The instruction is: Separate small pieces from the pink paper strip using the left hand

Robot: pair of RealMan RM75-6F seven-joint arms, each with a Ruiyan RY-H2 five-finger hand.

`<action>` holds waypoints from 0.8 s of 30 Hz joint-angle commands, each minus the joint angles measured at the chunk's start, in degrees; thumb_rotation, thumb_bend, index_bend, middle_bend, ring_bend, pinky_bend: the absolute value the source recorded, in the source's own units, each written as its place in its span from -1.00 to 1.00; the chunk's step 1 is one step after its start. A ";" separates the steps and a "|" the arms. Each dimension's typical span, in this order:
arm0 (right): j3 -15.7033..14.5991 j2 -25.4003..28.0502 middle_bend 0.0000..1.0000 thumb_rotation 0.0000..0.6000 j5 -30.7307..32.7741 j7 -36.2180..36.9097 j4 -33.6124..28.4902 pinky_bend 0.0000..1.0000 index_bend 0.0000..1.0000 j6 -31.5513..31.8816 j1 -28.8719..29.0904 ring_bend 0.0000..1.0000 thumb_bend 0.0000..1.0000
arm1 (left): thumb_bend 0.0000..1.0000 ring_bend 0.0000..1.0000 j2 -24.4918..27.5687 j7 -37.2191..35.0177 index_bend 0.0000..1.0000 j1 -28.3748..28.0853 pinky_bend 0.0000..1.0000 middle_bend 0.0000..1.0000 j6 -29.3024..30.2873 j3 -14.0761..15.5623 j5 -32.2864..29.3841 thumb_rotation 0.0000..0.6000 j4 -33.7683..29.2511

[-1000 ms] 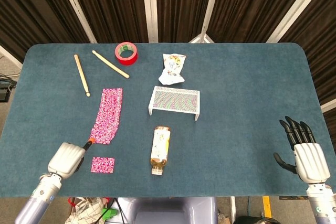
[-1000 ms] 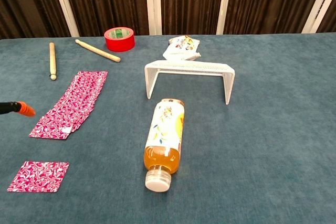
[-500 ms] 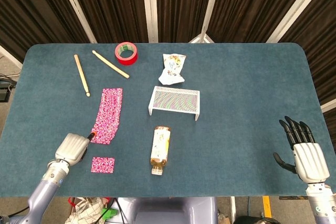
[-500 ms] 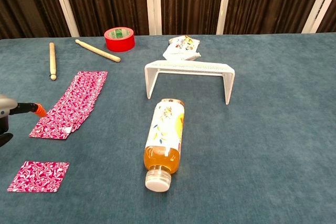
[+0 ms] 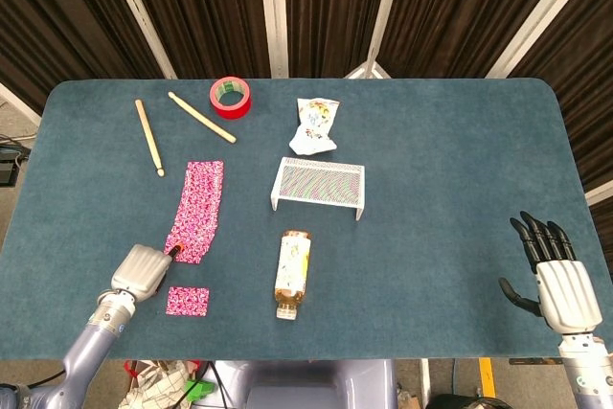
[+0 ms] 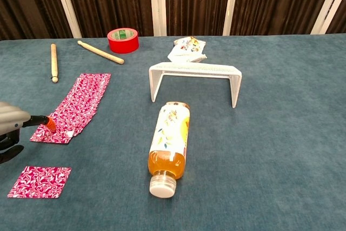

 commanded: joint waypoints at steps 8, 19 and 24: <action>-0.12 0.11 -0.92 1.00 -0.05 0.01 -0.06 -0.87 -1.00 -0.03 -0.05 -0.82 -0.38 | 0.49 0.44 -1.08 2.84 -0.61 -0.86 0.23 0.75 0.66 0.85 -4.24 1.00 1.09; -0.34 0.15 -0.92 1.00 -0.53 0.48 -0.18 -0.87 -1.00 -0.06 0.01 -0.82 -0.38 | 0.49 0.44 1.68 3.19 -0.61 0.67 0.23 0.75 2.92 3.17 -5.89 1.00 1.18; -0.32 0.15 -0.92 1.00 -0.46 0.66 -0.21 -0.87 -1.00 -0.19 0.08 -0.82 -0.38 | 0.49 0.44 2.32 3.43 -0.61 0.95 0.23 0.75 2.64 3.83 -7.87 1.00 2.77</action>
